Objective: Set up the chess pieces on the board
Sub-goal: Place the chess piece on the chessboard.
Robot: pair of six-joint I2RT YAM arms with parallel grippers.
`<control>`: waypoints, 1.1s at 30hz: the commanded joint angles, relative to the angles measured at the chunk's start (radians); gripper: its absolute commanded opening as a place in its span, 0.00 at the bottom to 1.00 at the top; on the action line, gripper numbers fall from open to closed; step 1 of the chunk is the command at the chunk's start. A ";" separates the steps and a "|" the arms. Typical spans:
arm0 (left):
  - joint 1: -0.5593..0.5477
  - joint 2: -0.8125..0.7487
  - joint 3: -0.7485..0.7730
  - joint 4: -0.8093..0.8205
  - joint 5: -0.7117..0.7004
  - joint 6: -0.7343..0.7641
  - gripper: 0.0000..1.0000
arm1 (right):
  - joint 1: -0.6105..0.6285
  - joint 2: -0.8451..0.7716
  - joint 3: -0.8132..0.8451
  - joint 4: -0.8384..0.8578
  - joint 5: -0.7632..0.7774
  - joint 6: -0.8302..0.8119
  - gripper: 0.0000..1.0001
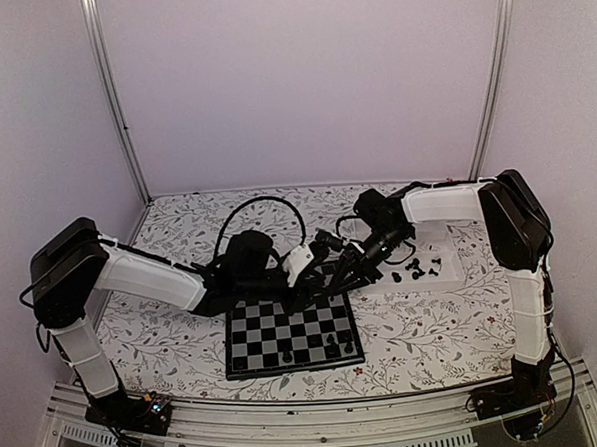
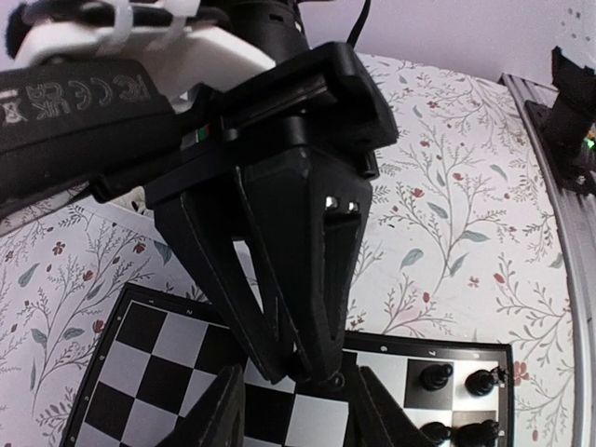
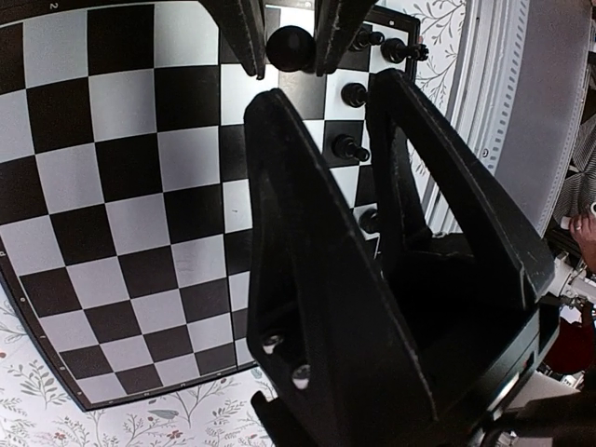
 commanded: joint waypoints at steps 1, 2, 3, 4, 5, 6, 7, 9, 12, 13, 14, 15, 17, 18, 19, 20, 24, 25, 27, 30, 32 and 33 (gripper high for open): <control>-0.014 -0.015 -0.024 0.008 -0.010 0.001 0.41 | -0.010 0.021 0.021 -0.011 -0.012 -0.009 0.20; -0.014 -0.020 -0.033 0.017 -0.014 -0.004 0.41 | -0.013 0.021 0.022 -0.006 -0.011 -0.008 0.20; -0.014 -0.024 -0.041 0.022 -0.021 -0.011 0.41 | -0.015 0.021 0.023 -0.001 -0.012 0.001 0.19; -0.014 -0.025 -0.051 0.034 -0.027 -0.022 0.41 | -0.019 0.019 0.024 0.006 -0.011 0.007 0.19; -0.014 -0.029 -0.064 0.052 -0.034 -0.037 0.41 | -0.022 0.016 0.023 0.019 -0.009 0.019 0.19; -0.014 -0.032 -0.078 0.072 -0.041 -0.055 0.41 | -0.024 0.010 0.023 0.035 -0.004 0.032 0.18; -0.014 -0.036 -0.093 0.101 -0.044 -0.070 0.42 | -0.024 0.003 0.023 0.045 -0.002 0.058 0.18; -0.016 -0.038 -0.124 0.153 -0.056 -0.099 0.43 | -0.025 -0.013 0.023 0.072 -0.011 0.096 0.17; -0.028 -0.028 -0.142 0.216 -0.059 -0.124 0.44 | -0.024 -0.031 0.027 0.111 -0.048 0.177 0.16; -0.033 -0.022 -0.141 0.227 -0.065 -0.127 0.44 | -0.024 -0.038 0.028 0.123 -0.063 0.214 0.16; -0.040 -0.017 -0.139 0.235 -0.074 -0.127 0.44 | -0.023 -0.041 0.030 0.133 -0.077 0.234 0.15; -0.046 -0.010 -0.134 0.241 -0.086 -0.126 0.44 | -0.024 -0.042 0.032 0.143 -0.093 0.258 0.13; -0.055 0.003 -0.120 0.241 -0.105 -0.128 0.44 | -0.024 -0.044 0.035 0.152 -0.125 0.296 0.13; -0.057 0.010 -0.114 0.240 -0.115 -0.128 0.44 | -0.025 -0.043 0.035 0.158 -0.140 0.307 0.12; -0.058 0.015 -0.106 0.238 -0.123 -0.128 0.43 | -0.025 -0.045 0.034 0.161 -0.147 0.314 0.12; -0.059 0.019 -0.100 0.237 -0.130 -0.128 0.43 | -0.024 -0.046 0.032 0.163 -0.151 0.323 0.12; -0.059 0.032 -0.081 0.225 -0.159 -0.162 0.43 | -0.024 -0.051 0.028 0.168 -0.153 0.327 0.12; -0.059 0.033 -0.076 0.224 -0.162 -0.167 0.43 | -0.024 -0.052 0.025 0.168 -0.154 0.328 0.12; -0.059 0.039 -0.067 0.223 -0.164 -0.178 0.42 | -0.024 -0.057 0.022 0.171 -0.155 0.330 0.12; -0.059 0.050 -0.049 0.213 -0.167 -0.193 0.40 | -0.024 -0.064 0.016 0.177 -0.152 0.330 0.12; -0.060 0.058 -0.038 0.209 -0.168 -0.205 0.40 | -0.024 -0.067 0.012 0.181 -0.149 0.330 0.12; -0.058 0.060 -0.033 0.209 -0.169 -0.211 0.39 | -0.023 -0.070 0.010 0.181 -0.148 0.331 0.12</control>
